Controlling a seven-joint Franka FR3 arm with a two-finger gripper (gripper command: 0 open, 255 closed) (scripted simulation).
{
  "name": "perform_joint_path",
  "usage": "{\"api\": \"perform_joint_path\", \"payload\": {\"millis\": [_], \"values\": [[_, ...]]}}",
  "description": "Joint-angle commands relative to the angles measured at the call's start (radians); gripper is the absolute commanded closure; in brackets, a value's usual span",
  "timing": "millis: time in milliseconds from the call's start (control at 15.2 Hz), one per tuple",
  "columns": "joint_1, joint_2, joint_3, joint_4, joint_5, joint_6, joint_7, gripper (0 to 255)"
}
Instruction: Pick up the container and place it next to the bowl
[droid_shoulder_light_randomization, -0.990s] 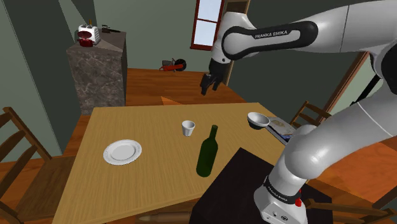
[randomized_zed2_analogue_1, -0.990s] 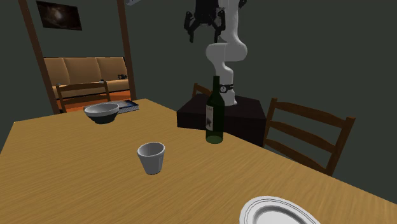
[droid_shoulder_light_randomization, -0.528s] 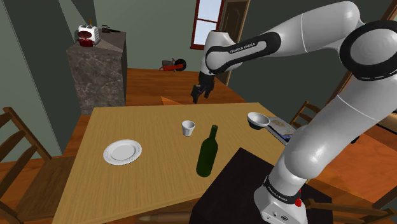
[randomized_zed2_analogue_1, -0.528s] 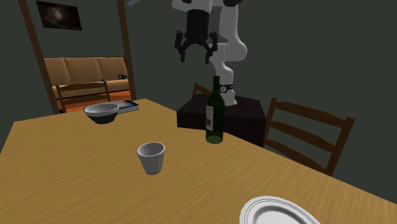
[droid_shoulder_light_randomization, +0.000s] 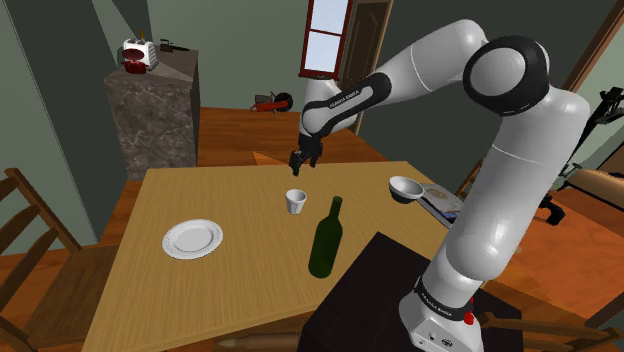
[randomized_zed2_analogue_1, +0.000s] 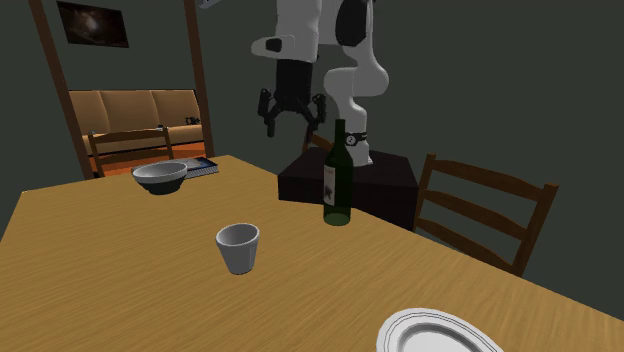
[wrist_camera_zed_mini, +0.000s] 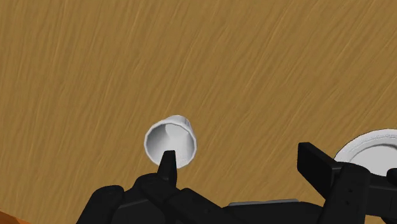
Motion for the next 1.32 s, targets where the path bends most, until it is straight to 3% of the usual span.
{"api": "perform_joint_path", "payload": {"millis": [0,924,1254], "values": [[-0.002,0.083,-0.002,0.04,-0.004,0.033,0.004,0],[-0.035,0.627,-0.021,0.449,-0.011,0.097,0.001,0],[-0.042,0.689,-0.022,0.48,-0.011,0.126,0.0,0]]}}
